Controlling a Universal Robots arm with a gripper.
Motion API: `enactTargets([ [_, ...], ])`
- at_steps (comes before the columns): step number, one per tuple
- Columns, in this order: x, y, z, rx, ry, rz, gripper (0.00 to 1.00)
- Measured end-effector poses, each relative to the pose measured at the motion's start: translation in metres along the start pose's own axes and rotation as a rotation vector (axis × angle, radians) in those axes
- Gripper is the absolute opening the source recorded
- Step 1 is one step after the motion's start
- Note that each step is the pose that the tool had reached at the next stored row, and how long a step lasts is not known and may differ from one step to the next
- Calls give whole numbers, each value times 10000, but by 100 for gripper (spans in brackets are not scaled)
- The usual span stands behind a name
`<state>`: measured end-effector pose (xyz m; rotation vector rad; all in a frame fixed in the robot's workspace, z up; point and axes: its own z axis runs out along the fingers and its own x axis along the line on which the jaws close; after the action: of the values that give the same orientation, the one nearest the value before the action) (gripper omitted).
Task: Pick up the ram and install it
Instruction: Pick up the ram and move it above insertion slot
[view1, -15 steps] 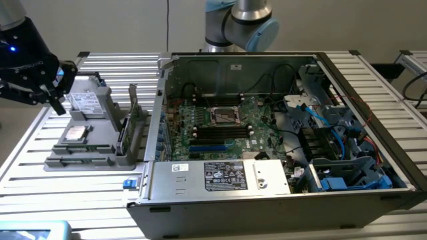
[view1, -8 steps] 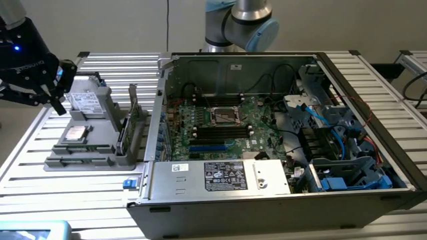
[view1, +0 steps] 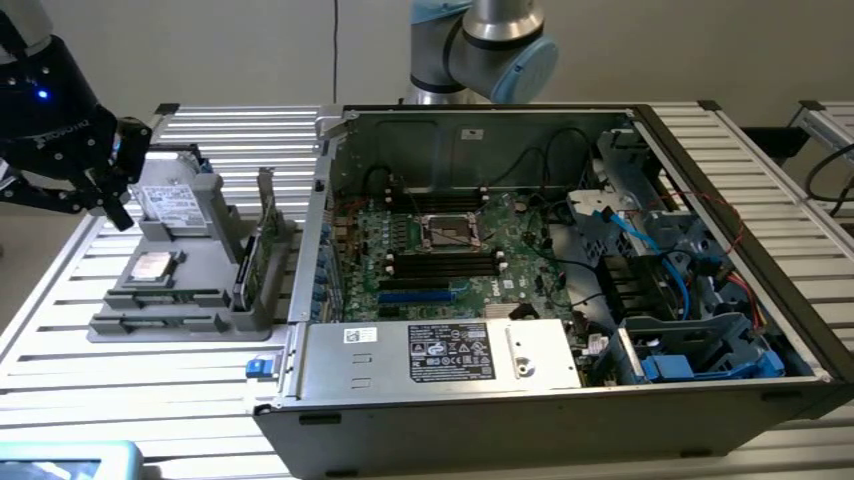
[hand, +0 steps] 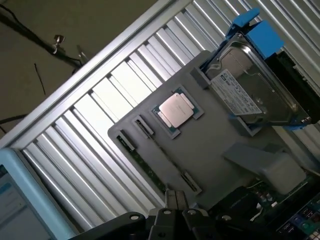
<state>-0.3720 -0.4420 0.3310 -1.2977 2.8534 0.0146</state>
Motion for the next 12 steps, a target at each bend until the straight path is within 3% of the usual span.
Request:
enactTargets([
  [12, 0, 0, 7, -22, 12, -2185, 11],
])
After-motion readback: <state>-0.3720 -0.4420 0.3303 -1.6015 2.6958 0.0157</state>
